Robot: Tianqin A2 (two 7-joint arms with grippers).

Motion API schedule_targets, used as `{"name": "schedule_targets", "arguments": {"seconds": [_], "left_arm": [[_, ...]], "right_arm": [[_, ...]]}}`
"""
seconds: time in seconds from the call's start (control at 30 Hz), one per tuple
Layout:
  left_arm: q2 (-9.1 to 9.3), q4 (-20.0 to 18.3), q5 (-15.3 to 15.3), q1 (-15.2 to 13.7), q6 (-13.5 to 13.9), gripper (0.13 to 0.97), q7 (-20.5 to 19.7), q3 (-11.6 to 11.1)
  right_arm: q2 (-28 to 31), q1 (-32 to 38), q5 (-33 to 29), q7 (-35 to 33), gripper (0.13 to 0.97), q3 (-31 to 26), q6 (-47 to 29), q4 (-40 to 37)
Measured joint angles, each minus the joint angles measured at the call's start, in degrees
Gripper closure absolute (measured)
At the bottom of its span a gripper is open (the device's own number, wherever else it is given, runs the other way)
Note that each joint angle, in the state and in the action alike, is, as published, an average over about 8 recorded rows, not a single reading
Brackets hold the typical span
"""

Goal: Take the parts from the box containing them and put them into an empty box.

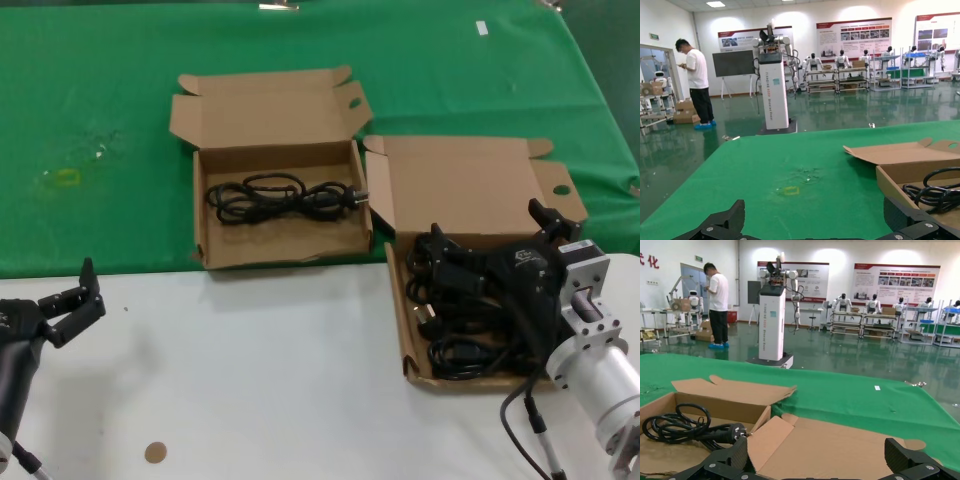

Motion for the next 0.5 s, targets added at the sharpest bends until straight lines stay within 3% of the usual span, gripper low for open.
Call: {"name": "schedule_targets", "arguments": {"seconds": [0.5], "left_arm": [[0.0, 0.0, 0.0, 0.0, 0.0, 0.132, 0.0, 0.0]], "right_arm": [[0.0, 0.0, 0.0, 0.0, 0.129, 0.0, 0.0, 0.0]]}}
